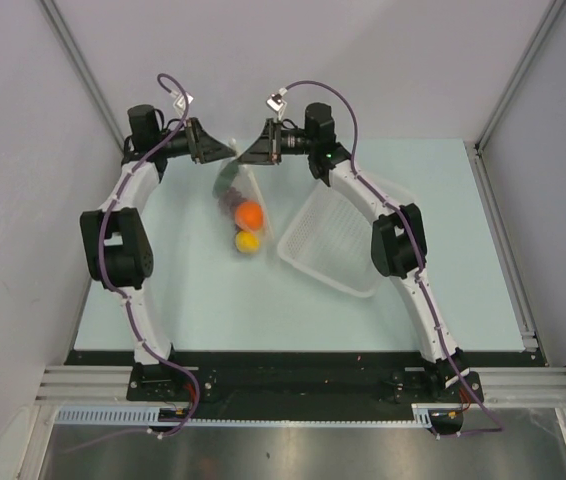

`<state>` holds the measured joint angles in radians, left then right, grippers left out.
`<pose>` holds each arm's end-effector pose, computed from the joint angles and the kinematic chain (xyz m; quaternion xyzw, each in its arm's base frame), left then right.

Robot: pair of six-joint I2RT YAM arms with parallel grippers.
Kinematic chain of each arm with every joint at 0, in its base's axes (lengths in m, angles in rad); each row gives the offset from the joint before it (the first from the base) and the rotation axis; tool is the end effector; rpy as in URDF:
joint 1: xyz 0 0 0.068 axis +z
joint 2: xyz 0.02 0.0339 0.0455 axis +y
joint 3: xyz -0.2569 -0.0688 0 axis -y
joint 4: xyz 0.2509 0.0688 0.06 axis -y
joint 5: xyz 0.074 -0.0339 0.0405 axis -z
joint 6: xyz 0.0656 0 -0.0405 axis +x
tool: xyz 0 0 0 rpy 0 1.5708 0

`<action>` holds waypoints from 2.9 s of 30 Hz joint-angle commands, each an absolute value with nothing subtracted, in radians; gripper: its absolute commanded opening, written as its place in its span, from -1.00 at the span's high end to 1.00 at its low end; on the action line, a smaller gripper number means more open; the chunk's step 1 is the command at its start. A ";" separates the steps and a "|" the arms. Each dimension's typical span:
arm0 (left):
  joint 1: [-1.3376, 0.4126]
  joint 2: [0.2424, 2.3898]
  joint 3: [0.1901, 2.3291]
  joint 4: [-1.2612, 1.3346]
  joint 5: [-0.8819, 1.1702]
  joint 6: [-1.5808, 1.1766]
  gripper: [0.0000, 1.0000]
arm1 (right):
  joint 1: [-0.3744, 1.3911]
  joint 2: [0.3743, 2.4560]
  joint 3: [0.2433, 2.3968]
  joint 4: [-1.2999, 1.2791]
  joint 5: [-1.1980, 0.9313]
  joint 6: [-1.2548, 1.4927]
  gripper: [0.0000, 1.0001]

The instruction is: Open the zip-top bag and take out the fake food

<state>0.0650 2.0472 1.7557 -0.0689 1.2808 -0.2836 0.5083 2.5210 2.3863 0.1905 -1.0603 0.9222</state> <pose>0.4852 -0.0314 0.2944 0.2204 0.7084 -0.5382 0.3999 0.4889 0.3379 0.2946 -0.2378 0.6556 0.6734 0.2454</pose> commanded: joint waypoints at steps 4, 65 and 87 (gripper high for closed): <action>0.069 2.068 1.646 0.578 1.439 -0.747 0.39 | 0.497 2.510 2.356 0.333 -1.089 1.003 1.00; 0.038 1.970 1.594 0.267 1.385 -0.560 1.00 | 0.503 2.582 2.505 0.238 -0.945 0.862 0.17; 0.049 1.957 1.638 0.099 1.102 -0.495 1.00 | 0.485 2.528 2.438 0.152 -0.931 0.825 1.00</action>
<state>0.0349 2.0270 1.6188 0.0696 1.2308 -0.4881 0.4908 2.5923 2.4557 0.1986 -0.9211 0.8768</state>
